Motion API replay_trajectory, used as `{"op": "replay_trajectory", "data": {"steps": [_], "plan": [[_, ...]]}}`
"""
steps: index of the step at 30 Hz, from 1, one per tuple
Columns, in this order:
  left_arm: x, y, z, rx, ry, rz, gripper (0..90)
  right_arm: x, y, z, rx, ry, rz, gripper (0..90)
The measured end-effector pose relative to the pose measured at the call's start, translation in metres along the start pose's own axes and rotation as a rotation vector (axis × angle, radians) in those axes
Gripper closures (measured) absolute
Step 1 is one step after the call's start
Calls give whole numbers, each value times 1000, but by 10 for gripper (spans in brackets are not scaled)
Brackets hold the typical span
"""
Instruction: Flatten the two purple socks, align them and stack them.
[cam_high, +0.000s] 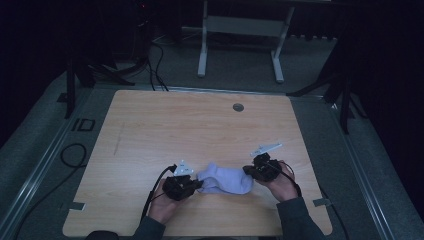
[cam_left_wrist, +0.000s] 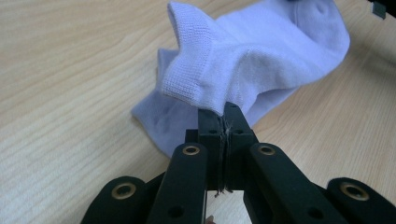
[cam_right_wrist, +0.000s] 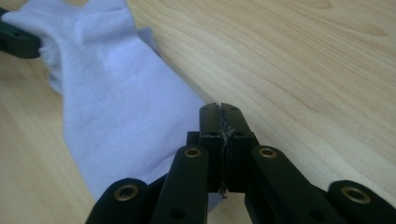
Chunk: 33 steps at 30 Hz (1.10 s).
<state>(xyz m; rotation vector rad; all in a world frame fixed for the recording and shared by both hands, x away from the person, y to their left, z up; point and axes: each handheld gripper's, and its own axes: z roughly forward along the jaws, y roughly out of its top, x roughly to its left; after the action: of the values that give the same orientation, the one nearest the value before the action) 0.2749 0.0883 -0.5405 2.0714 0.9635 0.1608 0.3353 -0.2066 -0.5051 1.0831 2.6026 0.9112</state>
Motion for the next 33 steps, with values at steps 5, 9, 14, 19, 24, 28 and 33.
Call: {"op": "replay_trajectory", "data": {"steps": [5,9,14,19,24,28,33], "plan": [[3,-3,-2,11,-3,-19,888,2,2,6,10,-19,-11,887],[5,-5,-1,26,0,-25,888,2,1,12,21,-35,-20,887],[6,-6,1,40,6,-31,888,4,-2,18,35,-64,-30,886],[8,-8,3,57,22,-30,888,5,-4,23,41,-85,-39,887],[8,-9,6,85,30,-30,887,4,-6,25,41,-92,-39,887],[6,-10,9,103,57,-11,885,4,-9,29,44,-96,-43,885],[5,-10,8,99,80,-4,784,6,-12,32,47,-98,-60,878]]}}
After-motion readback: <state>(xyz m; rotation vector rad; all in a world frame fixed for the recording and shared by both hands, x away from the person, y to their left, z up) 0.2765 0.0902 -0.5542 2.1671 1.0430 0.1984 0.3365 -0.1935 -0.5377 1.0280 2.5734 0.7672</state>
